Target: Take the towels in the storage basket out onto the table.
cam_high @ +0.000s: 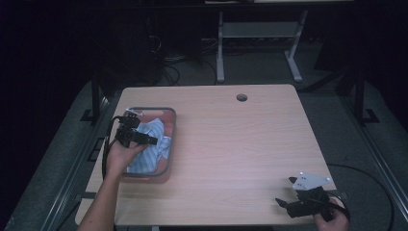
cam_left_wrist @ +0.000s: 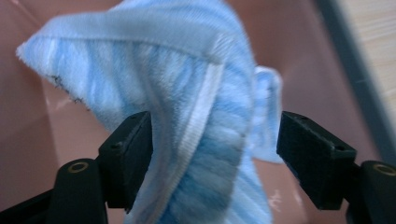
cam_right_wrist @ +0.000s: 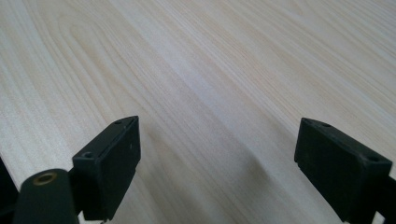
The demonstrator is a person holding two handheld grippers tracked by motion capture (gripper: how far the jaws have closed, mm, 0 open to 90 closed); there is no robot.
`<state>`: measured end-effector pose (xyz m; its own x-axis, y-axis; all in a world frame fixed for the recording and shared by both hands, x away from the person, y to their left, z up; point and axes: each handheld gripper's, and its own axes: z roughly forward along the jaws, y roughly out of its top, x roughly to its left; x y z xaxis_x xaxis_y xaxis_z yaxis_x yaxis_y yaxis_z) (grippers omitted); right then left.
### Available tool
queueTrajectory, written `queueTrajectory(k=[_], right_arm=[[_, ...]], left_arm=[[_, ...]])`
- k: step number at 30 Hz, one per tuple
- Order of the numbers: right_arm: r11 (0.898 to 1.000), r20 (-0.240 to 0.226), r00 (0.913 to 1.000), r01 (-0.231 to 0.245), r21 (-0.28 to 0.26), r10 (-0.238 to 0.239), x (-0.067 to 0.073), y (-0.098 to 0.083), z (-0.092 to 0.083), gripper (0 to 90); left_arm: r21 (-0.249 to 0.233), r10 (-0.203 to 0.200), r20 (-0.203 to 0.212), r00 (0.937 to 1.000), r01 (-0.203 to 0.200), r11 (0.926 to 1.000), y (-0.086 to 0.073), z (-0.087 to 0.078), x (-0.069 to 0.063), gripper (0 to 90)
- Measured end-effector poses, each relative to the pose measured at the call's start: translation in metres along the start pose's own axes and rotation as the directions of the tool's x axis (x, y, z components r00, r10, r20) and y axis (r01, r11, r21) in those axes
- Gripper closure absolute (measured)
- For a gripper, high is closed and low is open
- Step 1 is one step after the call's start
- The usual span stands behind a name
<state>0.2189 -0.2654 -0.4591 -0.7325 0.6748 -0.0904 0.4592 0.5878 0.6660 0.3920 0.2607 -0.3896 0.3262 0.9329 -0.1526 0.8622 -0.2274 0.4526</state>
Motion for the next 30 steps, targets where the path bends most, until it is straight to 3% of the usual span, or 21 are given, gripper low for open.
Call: queueTrajectory(k=[3,6,7,9,20,21,30], right_arm=[[1.0,-0.003,1.0,-0.004,-0.001,0.004,0.0,0.0,0.001,13.9],[1.0,0.0,1.0,-0.001,-0.001,0.001,0.0,0.0,0.0,13.8],[1.0,0.001,1.0,0.0,-0.003,0.0,0.0,0.0,0.0,13.8],[1.0,0.004,1.0,-0.002,-0.002,0.002,-0.001,0.0,0.0,13.9],[1.0,0.005,1.0,0.008,-0.008,-0.008,0.001,0.001,0.001,13.8],[1.0,0.008,0.9997,0.025,-0.007,-0.025,0.0,0.001,0.001,13.9],[1.0,0.006,1.0,-0.001,-0.012,0.002,0.0,0.001,0.001,13.8]], left_arm=[[0.074,0.014,-0.042,0.999,-0.011,0.9972,0.002,0.013,-0.001,32.8],[0.111,0.023,-0.049,0.9985,-0.018,0.9936,0.003,0.019,-0.002,35.8],[0.155,0.026,-0.056,0.9981,-0.017,0.9878,0.003,0.025,-0.002,35.8],[0.178,0.039,-0.067,0.997,-0.027,0.9837,0.003,0.029,-0.005,36.2],[0.213,0.063,-0.09,0.9939,-0.043,0.9761,0.002,0.034,-0.008,49.3],[0.217,0.061,-0.091,0.994,-0.04,0.9754,0.002,0.034,-0.008,50.7],[0.223,0.059,-0.094,0.9938,-0.037,0.9742,0.002,0.035,-0.008,62.5]])
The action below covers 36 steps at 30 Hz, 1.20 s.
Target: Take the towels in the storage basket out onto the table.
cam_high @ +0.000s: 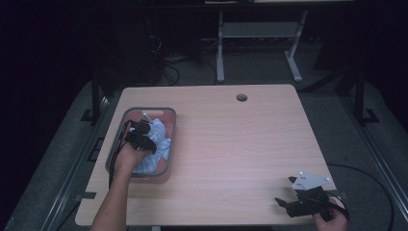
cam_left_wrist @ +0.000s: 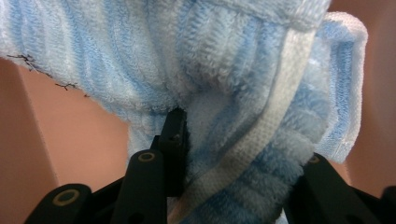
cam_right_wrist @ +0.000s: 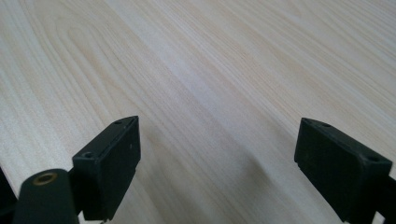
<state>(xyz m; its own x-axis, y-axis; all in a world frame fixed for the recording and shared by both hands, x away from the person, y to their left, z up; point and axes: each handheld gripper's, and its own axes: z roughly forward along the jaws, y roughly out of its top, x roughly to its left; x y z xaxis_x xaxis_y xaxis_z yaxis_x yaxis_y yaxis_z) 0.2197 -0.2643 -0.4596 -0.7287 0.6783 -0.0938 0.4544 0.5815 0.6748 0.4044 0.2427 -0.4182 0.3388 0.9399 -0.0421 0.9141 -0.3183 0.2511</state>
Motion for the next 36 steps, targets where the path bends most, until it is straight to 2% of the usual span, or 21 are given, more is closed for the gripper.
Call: queueTrajectory(k=[7,10,13,18,23,29,32,36], right_arm=[[1.0,0.002,0.9999,-0.014,-0.006,0.014,0.0,0.0,-0.002,13.9],[1.0,0.003,0.9999,-0.016,-0.006,0.016,0.001,0.0,-0.002,13.9],[1.0,0.01,0.9998,-0.015,-0.005,0.015,0.0,0.0,-0.002,13.9],[0.999,0.013,0.9994,-0.033,-0.011,0.033,-0.001,-0.001,-0.002,13.9],[0.999,0.02,0.9992,-0.034,-0.016,0.035,-0.001,0.0,-0.004,13.8],[0.999,0.027,0.9991,-0.033,-0.02,0.033,-0.002,0.0,-0.006,13.8],[0.999,0.031,0.9989,-0.034,-0.022,0.035,-0.002,0.0,-0.006,13.9],[0.999,0.029,0.9987,-0.041,-0.022,0.041,-0.003,-0.001,-0.007,13.9]], left_arm=[[-0.025,0.001,0.014,0.9999,0.0,0.9997,-0.002,-0.001,0.002,68.3],[-0.046,-0.016,0.048,0.9987,0.018,0.9988,-0.006,-0.005,0.007,69.5],[-0.062,-0.031,0.064,0.9975,0.035,0.9975,-0.007,-0.008,0.008,70.5],[-0.1,-0.027,0.104,0.9942,0.038,0.9943,-0.011,-0.016,0.009,70.9],[-0.154,-0.018,0.151,0.9884,0.042,0.9872,-0.017,-0.027,0.007,70.9],[-0.223,-0.031,0.217,0.9756,0.08,0.9716,-0.025,-0.041,0.013,70.9],[-0.259,-0.027,0.24,0.9704,0.091,0.9616,-0.029,-0.05,0.014,70.9],[-0.287,-0.018,0.249,0.9683,0.091,0.9537,-0.033,-0.061,0.015,70.8]])
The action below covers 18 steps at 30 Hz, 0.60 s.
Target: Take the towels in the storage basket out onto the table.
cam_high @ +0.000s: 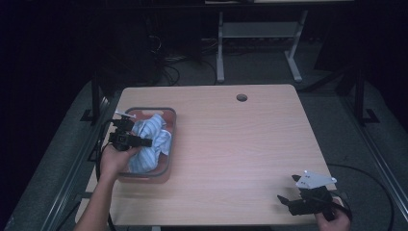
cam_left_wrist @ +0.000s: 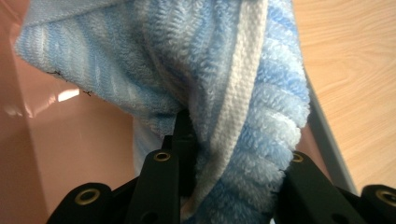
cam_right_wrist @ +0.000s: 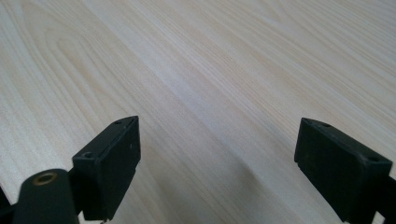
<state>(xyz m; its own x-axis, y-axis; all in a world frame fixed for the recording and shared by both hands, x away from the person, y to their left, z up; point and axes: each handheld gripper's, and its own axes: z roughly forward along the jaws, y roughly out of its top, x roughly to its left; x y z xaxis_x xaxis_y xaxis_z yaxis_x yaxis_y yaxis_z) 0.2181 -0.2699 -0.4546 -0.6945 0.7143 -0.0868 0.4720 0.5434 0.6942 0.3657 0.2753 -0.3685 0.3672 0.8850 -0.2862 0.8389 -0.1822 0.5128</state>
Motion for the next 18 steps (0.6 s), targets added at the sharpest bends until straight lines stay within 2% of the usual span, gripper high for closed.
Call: queueTrajectory(k=[10,18], right_arm=[[1.0,0.001,1.0,0.003,-0.002,-0.003,0.002,0.0,0.001,13.9],[1.0,0.012,0.9999,0.008,-0.002,-0.008,0.0,0.0,-0.001,13.9]], left_arm=[[-0.061,0.0,0.048,0.9988,0.003,0.9982,0.0,-0.022,-0.002,70.7],[-0.115,0.0,0.074,0.9973,0.008,0.9933,0.007,-0.037,-0.011,70.4]])
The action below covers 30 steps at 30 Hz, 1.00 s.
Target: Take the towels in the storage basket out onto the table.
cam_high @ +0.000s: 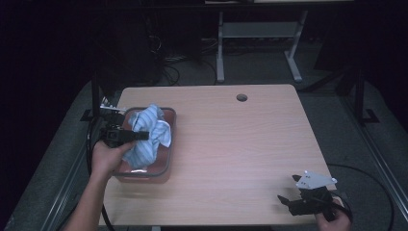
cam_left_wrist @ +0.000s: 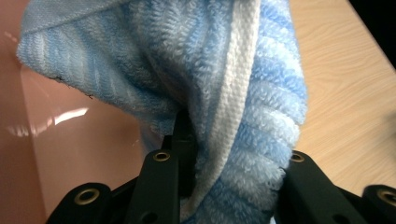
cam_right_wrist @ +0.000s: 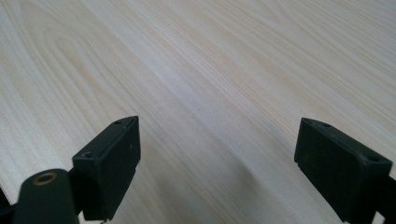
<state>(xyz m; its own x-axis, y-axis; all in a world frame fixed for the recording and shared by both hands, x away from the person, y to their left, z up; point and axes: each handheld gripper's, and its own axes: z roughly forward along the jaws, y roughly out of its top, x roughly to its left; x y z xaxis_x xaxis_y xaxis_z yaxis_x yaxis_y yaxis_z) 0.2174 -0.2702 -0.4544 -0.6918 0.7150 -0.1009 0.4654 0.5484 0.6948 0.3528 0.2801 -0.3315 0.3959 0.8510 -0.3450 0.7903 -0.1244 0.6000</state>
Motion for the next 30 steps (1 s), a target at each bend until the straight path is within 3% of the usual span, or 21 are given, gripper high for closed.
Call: queueTrajectory(k=[15,30], right_arm=[[1.0,0.001,0.9999,-0.011,-0.008,0.011,-0.002,0.0,-0.001,13.8],[1.0,-0.002,1.0,0.007,0.0,-0.007,-0.001,0.001,0.0,13.8]], left_arm=[[-0.052,0.024,0.026,0.9994,-0.023,0.9984,0.02,-0.022,-0.022,70.2],[-0.083,0.056,0.081,0.9952,-0.049,0.9954,0.034,-0.024,-0.047,70.2]])
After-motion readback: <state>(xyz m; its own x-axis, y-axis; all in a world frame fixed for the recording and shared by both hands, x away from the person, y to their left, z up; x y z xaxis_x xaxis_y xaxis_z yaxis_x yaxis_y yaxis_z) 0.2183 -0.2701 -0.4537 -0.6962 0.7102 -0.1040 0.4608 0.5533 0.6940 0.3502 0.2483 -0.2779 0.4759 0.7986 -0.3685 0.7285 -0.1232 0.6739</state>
